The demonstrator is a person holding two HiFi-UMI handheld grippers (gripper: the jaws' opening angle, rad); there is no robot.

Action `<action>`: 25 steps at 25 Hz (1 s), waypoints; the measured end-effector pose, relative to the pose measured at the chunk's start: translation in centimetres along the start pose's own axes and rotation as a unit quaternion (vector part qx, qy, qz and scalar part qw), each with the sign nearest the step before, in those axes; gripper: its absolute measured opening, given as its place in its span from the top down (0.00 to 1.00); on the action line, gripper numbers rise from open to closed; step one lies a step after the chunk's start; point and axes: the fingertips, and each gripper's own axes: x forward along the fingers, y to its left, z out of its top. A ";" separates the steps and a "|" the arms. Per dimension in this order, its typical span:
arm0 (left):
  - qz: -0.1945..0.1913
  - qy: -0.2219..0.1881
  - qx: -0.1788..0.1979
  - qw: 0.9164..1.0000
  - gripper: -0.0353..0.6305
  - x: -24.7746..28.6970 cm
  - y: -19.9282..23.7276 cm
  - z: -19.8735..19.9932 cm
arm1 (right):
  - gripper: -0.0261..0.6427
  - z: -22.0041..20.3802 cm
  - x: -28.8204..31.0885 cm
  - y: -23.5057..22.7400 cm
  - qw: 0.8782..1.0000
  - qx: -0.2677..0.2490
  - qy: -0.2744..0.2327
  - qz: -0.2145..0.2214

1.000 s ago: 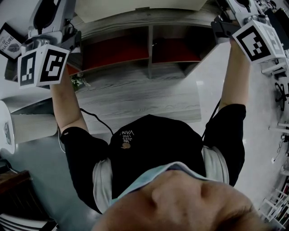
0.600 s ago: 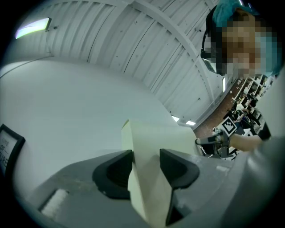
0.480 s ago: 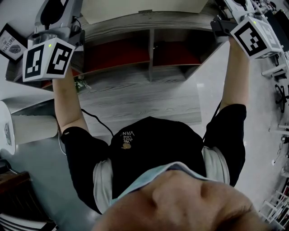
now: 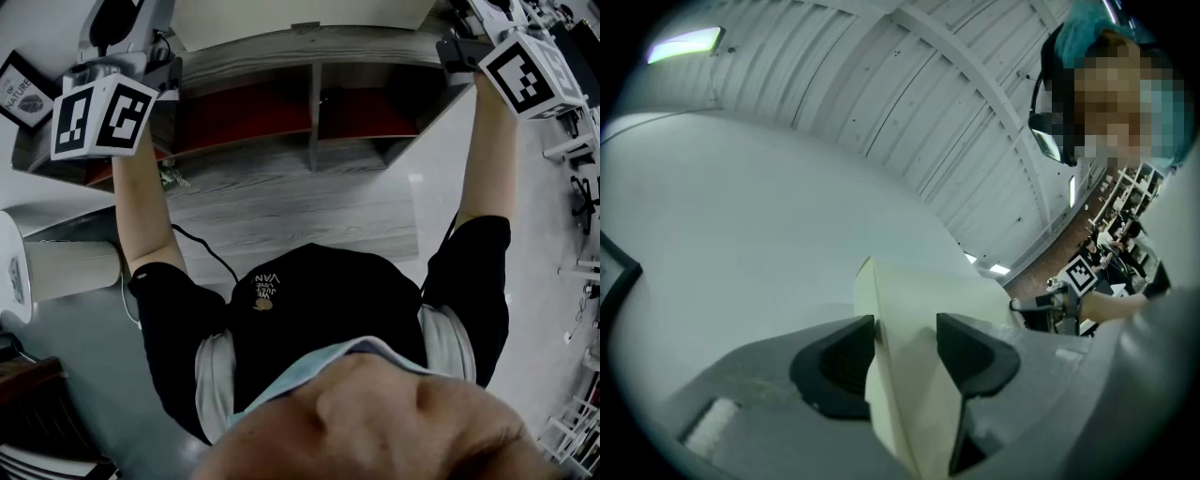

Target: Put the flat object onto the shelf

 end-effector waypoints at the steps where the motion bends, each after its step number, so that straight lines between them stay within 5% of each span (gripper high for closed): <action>1: 0.000 -0.001 -0.005 1.000 0.64 0.0 0.1 0.0 | 0.60 0.1 0.0 -0.1 1.000 -0.001 -0.002 -0.004; 8: 0.002 -0.002 -0.026 1.000 0.55 -0.5 0.4 0.0 | 0.51 0.0 -0.4 -0.6 1.000 0.014 -0.008 -0.010; 25: 0.000 0.003 -0.031 1.000 0.54 -2.7 -0.6 0.0 | 0.49 0.8 -2.6 1.7 0.999 0.026 -0.044 0.015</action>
